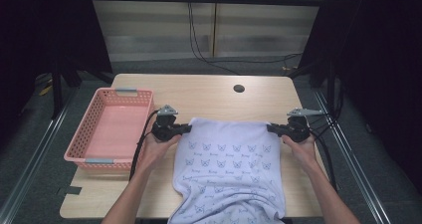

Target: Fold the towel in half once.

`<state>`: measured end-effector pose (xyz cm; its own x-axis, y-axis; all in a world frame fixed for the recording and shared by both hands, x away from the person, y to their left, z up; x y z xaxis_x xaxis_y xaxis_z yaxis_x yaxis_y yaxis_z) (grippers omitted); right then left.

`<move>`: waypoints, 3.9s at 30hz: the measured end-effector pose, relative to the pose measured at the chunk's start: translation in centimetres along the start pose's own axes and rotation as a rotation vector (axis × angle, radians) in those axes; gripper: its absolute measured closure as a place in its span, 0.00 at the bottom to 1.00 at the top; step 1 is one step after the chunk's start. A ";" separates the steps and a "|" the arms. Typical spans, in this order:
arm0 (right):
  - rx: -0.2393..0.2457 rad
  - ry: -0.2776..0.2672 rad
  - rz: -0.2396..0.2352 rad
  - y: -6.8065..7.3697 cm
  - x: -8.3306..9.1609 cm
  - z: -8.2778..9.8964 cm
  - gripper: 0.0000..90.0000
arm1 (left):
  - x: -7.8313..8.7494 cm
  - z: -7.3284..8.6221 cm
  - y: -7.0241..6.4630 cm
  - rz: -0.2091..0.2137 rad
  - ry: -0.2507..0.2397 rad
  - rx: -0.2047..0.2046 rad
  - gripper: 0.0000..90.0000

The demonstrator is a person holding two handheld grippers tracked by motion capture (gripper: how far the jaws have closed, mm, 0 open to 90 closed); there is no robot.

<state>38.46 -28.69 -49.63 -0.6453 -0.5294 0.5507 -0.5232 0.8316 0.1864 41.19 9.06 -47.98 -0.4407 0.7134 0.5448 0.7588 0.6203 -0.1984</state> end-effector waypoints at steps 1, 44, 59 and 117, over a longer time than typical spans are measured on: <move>0.005 -0.007 -0.003 0.0 0.2 -0.4 0.95 | 0.8 -0.8 0.1 -0.005 -0.017 -0.002 0.97; 0.026 -0.207 -0.061 0.7 5.9 -10.8 0.96 | 6.3 -7.4 -0.3 0.005 -0.164 -0.071 0.97; 0.044 -0.039 -0.142 6.0 10.3 2.1 0.96 | 8.9 4.9 -7.2 0.106 -0.054 -0.004 0.97; 0.027 0.241 0.030 0.4 0.3 4.9 0.96 | -2.5 5.0 0.7 -0.006 0.191 0.078 0.97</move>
<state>35.32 -29.40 -53.39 -0.5110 -0.4469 0.7343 -0.5227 0.8397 0.1473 40.46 9.35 -53.59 -0.3406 0.6397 0.6891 0.7140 0.6528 -0.2532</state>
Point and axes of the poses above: each handheld gripper's, and its own axes: x roughly backward along the jaws, z roughly out of its underside, y roughly to its left, the point moved 5 cm from there along -x, roughly forward along the jaws, and after that the axes turned 1 degree about -y, right-handed, at the moved point
